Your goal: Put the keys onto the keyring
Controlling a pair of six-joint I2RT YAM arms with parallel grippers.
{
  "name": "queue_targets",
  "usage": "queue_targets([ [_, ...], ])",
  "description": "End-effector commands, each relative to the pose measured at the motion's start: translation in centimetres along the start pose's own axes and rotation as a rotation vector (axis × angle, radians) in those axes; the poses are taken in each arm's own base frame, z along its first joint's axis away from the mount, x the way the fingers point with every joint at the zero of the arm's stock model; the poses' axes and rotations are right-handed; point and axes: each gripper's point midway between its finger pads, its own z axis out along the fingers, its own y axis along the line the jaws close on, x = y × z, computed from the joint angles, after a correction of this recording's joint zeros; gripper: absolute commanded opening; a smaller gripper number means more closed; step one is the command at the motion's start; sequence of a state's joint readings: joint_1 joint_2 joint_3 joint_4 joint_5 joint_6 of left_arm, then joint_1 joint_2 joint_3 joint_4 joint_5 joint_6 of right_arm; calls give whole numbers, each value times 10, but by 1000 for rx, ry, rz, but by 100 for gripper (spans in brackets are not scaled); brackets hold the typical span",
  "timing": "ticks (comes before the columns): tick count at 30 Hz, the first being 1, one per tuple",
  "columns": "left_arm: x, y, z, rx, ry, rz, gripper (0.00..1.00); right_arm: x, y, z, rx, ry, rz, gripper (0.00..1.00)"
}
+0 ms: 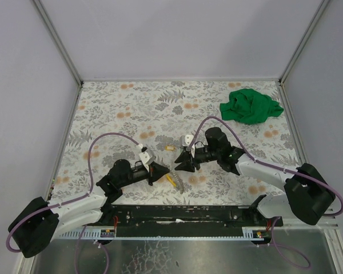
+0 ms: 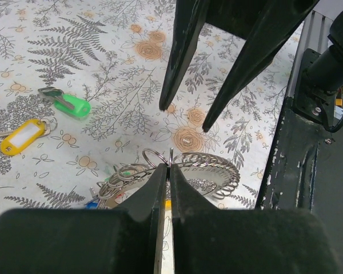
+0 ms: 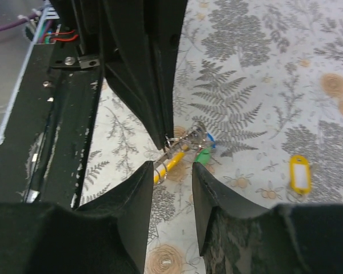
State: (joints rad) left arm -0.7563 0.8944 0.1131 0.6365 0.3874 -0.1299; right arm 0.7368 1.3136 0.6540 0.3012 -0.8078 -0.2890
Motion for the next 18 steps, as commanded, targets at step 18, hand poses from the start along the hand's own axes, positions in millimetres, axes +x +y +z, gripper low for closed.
queue_targets([
  [18, -34, -13, 4, 76, -104, 64, 0, -10, 9, 20, -162, -57, 27, 31],
])
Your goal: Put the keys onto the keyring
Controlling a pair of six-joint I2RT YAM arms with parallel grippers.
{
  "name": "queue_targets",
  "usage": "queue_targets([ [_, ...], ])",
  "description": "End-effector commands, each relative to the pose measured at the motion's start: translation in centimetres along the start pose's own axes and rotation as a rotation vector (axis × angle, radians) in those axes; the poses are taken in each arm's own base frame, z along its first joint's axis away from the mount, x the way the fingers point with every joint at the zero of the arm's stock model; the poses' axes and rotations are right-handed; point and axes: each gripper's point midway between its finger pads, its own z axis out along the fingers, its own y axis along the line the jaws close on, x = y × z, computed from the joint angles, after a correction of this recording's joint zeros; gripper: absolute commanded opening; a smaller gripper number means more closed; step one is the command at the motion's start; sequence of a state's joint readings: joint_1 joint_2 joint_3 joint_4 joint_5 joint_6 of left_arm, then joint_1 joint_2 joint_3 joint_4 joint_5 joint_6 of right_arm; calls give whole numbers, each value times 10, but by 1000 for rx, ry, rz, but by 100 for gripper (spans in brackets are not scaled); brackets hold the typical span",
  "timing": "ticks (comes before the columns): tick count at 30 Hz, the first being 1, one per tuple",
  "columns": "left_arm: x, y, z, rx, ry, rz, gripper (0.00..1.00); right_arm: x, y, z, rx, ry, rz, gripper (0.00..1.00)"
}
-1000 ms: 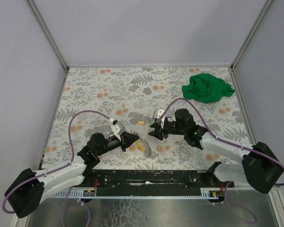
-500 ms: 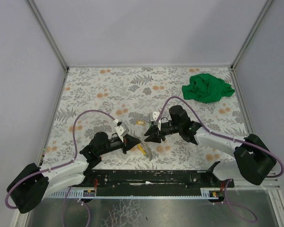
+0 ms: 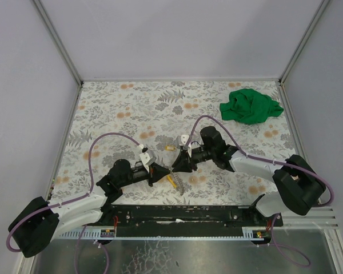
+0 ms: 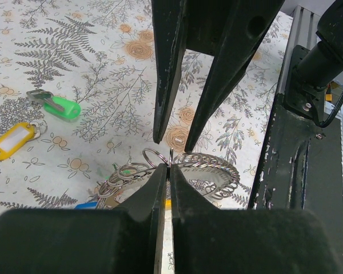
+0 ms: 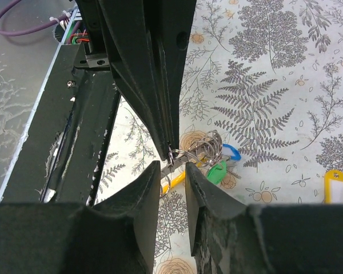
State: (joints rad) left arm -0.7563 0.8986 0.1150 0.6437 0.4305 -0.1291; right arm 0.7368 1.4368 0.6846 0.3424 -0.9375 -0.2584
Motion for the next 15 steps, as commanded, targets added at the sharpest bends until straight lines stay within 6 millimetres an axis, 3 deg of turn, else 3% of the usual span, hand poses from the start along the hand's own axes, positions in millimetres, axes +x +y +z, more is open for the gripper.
queue_targets([
  [1, -34, -6, 4, 34, -107, 63, 0, -20, 0, 4, -33, -44, -41, 30],
  [10, -36, -6, 4, 37, -114, 61, 0, -15, 2, 11, -63, -36, -19, 25],
  [15, -35, -7, 4, 41, -115, 59, 0, -15, 3, 13, -71, -34, -13, 15],
])
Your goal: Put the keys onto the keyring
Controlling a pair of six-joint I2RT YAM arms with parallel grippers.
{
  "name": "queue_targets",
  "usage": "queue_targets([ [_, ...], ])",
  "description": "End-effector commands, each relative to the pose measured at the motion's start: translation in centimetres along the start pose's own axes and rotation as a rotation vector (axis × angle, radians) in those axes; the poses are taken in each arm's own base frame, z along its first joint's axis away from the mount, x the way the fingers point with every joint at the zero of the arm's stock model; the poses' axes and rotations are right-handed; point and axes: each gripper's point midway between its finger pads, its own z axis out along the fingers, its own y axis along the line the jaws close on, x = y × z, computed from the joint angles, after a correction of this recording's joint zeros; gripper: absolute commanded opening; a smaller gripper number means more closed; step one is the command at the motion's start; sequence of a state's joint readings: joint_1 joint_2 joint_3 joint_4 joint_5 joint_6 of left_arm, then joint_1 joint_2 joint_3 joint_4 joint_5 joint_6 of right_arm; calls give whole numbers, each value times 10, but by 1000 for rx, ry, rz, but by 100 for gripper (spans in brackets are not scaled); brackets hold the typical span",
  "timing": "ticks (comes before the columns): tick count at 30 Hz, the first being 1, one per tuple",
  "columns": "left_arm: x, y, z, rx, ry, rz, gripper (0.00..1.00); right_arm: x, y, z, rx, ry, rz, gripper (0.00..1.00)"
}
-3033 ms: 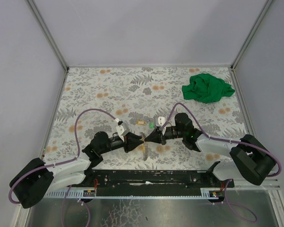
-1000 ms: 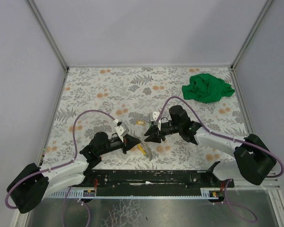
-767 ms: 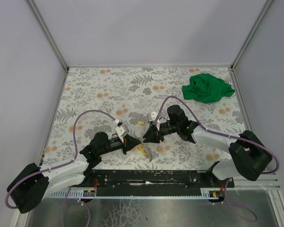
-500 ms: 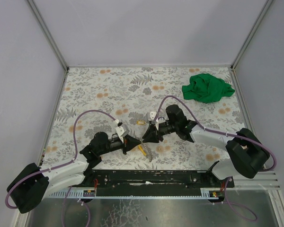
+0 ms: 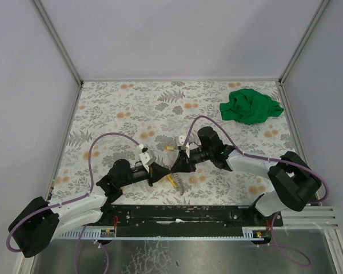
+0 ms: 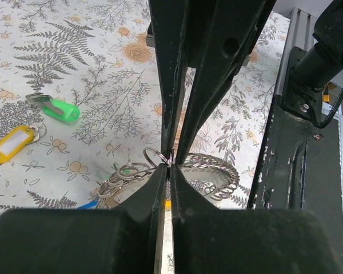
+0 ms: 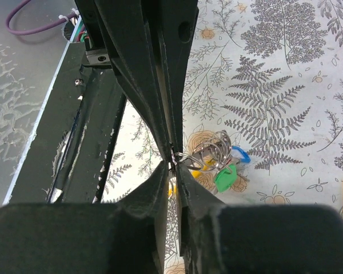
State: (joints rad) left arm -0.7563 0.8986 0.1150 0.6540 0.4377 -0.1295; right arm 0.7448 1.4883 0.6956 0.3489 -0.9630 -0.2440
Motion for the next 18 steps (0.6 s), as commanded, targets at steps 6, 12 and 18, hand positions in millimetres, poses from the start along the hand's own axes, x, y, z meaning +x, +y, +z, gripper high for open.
queue_targets([
  [6, -35, -2, 2, 7, -120, 44, 9, -24, 1, 2, -16, -36, -72, 0],
  [12, -47, 9, -6, -83, -192, 16, 46, -21, 0, -2, 8, -7, -94, 0],
  [18, -52, 21, -6, -158, -184, -19, 54, -22, 0, -3, 15, -7, -101, 0],
])
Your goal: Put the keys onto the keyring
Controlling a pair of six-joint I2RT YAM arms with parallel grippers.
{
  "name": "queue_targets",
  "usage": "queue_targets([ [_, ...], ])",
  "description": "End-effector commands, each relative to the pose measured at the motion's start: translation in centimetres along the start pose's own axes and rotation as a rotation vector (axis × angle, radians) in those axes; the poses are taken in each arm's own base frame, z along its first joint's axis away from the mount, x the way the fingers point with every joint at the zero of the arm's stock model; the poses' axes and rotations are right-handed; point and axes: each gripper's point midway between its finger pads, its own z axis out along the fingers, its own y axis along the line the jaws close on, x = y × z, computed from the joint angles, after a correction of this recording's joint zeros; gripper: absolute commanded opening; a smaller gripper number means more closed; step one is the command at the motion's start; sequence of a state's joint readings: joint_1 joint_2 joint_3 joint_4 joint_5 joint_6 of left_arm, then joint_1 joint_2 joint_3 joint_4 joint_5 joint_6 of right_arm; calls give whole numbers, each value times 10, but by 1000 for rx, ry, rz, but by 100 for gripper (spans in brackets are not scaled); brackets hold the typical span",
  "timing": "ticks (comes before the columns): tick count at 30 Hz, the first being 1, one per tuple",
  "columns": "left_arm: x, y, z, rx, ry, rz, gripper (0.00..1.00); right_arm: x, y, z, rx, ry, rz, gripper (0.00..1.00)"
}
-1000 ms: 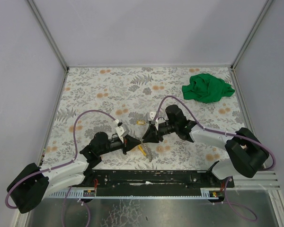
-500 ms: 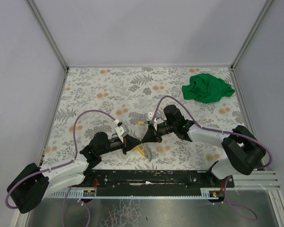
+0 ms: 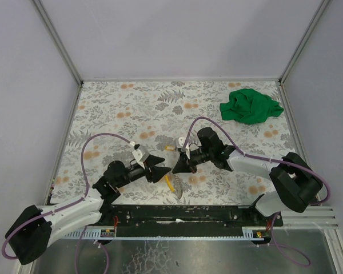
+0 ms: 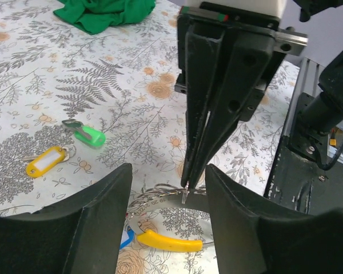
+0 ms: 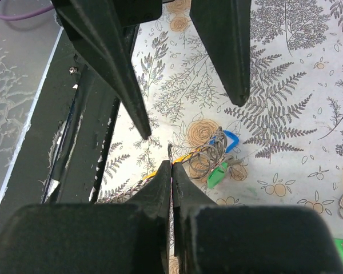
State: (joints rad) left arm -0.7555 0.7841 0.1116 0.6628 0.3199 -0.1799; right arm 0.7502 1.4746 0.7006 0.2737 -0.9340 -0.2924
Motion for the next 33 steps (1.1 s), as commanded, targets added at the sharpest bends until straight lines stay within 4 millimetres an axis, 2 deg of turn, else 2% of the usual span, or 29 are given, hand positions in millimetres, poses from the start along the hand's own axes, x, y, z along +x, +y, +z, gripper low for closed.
queue_targets([
  [1, -14, 12, 5, -70, -38, -17, 54, -31, -1, -2, 5, -51, -100, 0],
  [4, -14, 12, 8, -67, -30, -23, 55, -31, -2, -3, 12, -50, -106, 0],
  [8, -12, 4, 1, -24, -54, -17, 54, -32, -5, -4, 34, -47, -110, 0],
  [9, -14, -1, -1, 0, -71, -3, 53, -32, -5, -4, 40, -47, -112, 0],
  [13, -4, -7, -3, 48, -48, 26, 46, -33, -6, -6, 54, -58, -124, 0],
  [21, 7, -18, 9, 147, 31, 46, 36, -37, -3, -7, 50, -73, -134, 0],
  [25, 8, -18, 11, 156, 36, 52, 31, -36, -1, -8, 45, -74, -135, 0],
  [33, 3, -16, 11, 141, 14, 71, 31, -35, 2, -7, 28, -74, -130, 0],
])
